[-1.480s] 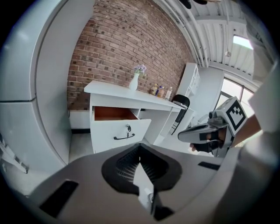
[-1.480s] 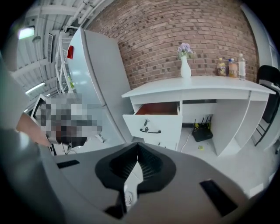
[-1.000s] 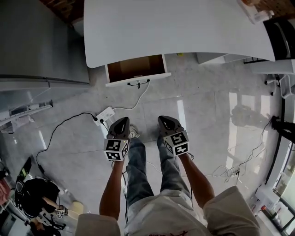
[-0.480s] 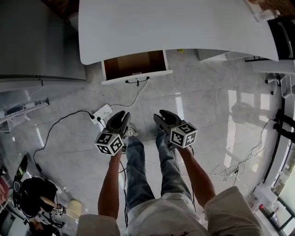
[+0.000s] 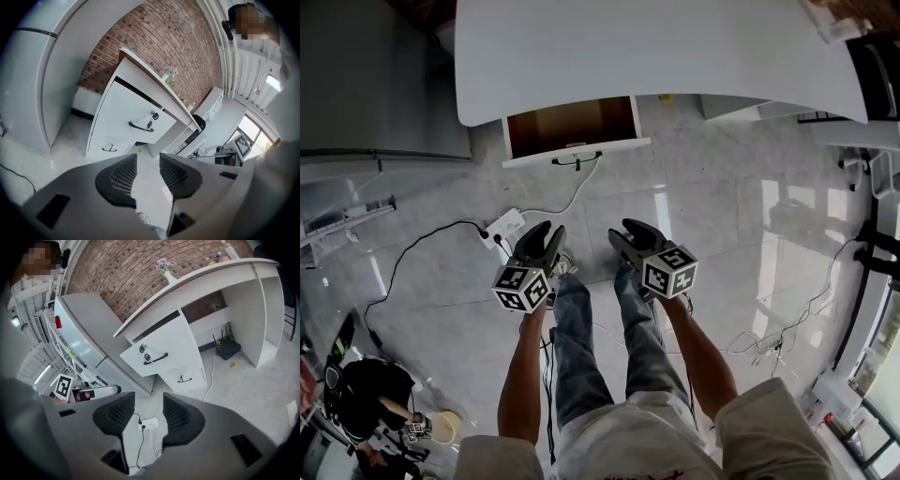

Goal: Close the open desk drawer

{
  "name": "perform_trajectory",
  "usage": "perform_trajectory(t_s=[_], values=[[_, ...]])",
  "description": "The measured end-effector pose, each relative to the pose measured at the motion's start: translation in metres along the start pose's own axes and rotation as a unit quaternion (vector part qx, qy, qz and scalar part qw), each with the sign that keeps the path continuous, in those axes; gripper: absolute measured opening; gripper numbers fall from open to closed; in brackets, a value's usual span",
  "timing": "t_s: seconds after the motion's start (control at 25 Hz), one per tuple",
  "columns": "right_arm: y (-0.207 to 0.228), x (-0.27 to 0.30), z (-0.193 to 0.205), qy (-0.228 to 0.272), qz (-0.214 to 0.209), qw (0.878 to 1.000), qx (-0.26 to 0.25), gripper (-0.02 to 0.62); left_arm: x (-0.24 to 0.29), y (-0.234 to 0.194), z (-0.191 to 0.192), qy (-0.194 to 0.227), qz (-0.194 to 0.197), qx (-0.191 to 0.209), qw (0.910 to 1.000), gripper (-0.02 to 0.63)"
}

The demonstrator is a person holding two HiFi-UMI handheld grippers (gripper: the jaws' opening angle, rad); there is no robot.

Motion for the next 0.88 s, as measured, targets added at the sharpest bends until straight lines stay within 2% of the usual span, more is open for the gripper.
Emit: perform_trajectory(t_s=[0.24, 0.28, 0.36, 0.44, 0.48, 0.56, 0.6, 0.64, 0.68, 0.72, 0.76, 0.88], values=[[-0.001, -0.001, -0.01, 0.017, 0.005, 1.0, 0.008, 0.186, 0.003, -0.008, 0.009, -0.002, 0.009, -0.013, 0.9999, 0.146], [-0.001, -0.001, -0.011, 0.021, -0.001, 1.0, 0.017, 0.186, 0.003, -0.008, 0.006, 0.005, 0.015, -0.026, 0.9995, 0.146], [0.002, 0.0, -0.012, 0.037, -0.023, 0.997, 0.057, 0.186, 0.004, -0.011, 0.002, 0.032, 0.039, -0.078, 0.9956, 0.146], [0.01, 0.002, -0.012, 0.074, -0.059, 0.986, 0.138, 0.186, 0.007, -0.018, 0.0, 0.076, 0.078, -0.157, 0.9815, 0.146], [0.014, 0.003, -0.012, 0.098, -0.084, 0.974, 0.186, 0.186, 0.009, -0.023, 0.0, 0.106, 0.096, -0.205, 0.9683, 0.146], [0.023, 0.006, -0.015, 0.144, -0.133, 0.943, 0.269, 0.186, 0.013, -0.033, 0.0, 0.164, 0.13, -0.303, 0.9299, 0.146], [0.026, 0.008, -0.017, 0.164, -0.158, 0.926, 0.302, 0.186, 0.016, -0.036, 0.0, 0.185, 0.147, -0.34, 0.9104, 0.146], [0.028, 0.011, -0.019, 0.18, -0.18, 0.909, 0.33, 0.186, 0.019, -0.037, -0.001, 0.198, 0.161, -0.362, 0.8966, 0.146], [0.03, 0.014, -0.021, 0.191, -0.196, 0.896, 0.349, 0.186, 0.022, -0.037, -0.003, 0.202, 0.169, -0.373, 0.8896, 0.146], [0.032, 0.016, -0.022, 0.196, -0.206, 0.889, 0.359, 0.186, 0.025, -0.037, -0.004, 0.201, 0.171, -0.377, 0.8876, 0.146], [0.034, 0.019, -0.023, 0.194, -0.21, 0.887, 0.362, 0.186, 0.028, -0.037, -0.003, 0.197, 0.17, -0.379, 0.8882, 0.146], [0.039, 0.032, -0.026, 0.175, -0.203, 0.899, 0.348, 0.186, 0.037, -0.043, -0.001, 0.185, 0.155, -0.382, 0.8923, 0.146]])
Point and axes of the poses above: the fingertips, and each gripper's own axes: x forward along the fingers, y to its right, z out of its underside, the point moved 6 cm from there along -x, backward along the fingers, and after that the axes turned 11 degrees about -y, right-handed, at the moved point
